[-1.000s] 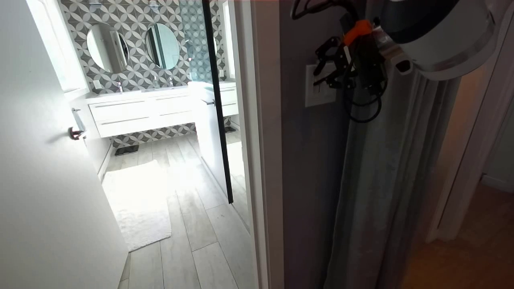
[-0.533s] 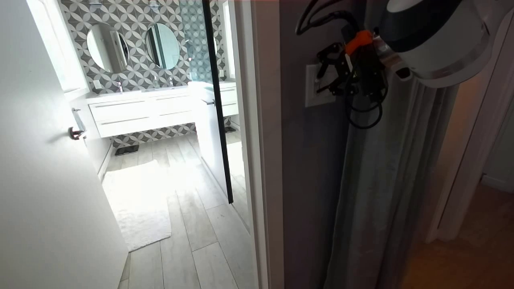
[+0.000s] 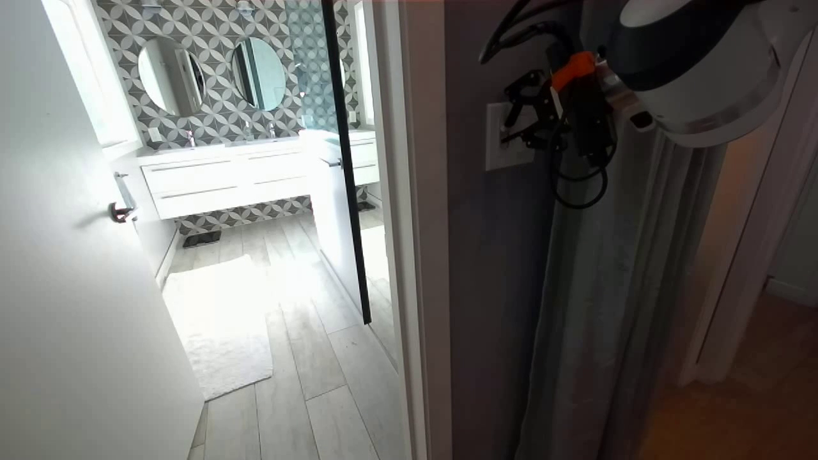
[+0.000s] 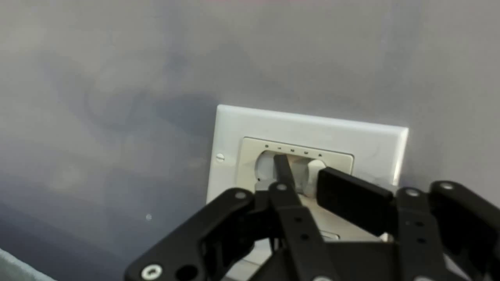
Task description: Flip the left light switch
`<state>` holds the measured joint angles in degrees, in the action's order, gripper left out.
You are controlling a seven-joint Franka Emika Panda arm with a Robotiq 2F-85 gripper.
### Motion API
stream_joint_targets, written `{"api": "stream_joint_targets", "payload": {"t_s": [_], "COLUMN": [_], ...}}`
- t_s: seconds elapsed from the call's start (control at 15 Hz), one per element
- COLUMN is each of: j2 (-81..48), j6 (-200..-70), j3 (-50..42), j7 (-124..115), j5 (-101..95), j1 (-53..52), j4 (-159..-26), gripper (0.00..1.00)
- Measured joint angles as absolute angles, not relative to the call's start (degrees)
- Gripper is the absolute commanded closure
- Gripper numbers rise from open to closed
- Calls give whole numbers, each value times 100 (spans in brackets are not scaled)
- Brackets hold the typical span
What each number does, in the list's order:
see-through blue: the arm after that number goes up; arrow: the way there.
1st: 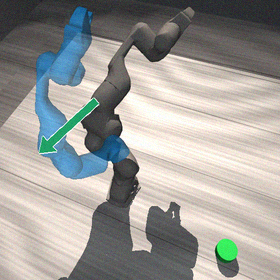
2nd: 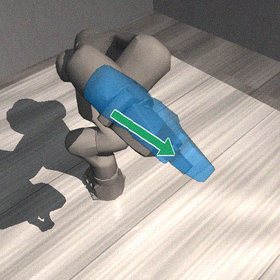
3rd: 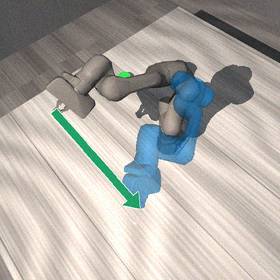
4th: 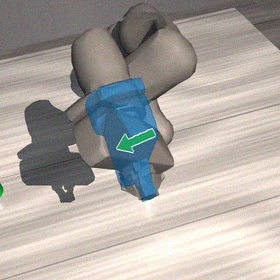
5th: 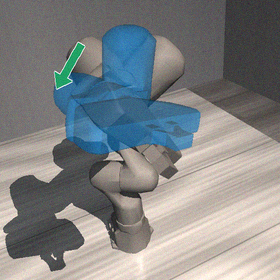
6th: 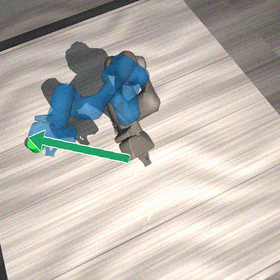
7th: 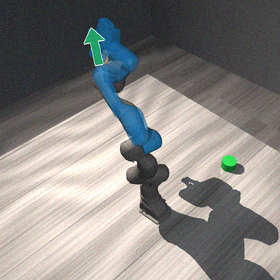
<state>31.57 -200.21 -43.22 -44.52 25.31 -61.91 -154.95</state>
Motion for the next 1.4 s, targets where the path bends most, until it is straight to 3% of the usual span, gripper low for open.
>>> {"api": "stream_joint_targets", "payload": {"t_s": [0.13, 0.27, 0.33, 0.4, 0.6, 1.33, 1.4], "j2": [3195, 3215, 3215, 3220, 3289, 3412, 3415], "j6": [-20097, -20210, -20264, -20299, -20334, -20431, -20450], "j3": [-4420, -4510, -4550, -4587, -4652, -4855, -4868], "j7": [-4444, -4442, -4440, -4440, -4436, -4416, -4415], "j5": [2425, 2303, 2244, 2200, 2120, 1966, 1949], "j1": [-6279, -6383, -6430, -6466, -6498, -6631, -6644], "j4": [-15511, -15497, -15488, -15491, -15563, -15687, -15692], "gripper": [56, 58, 64, 79, 99, 99, 86]}}
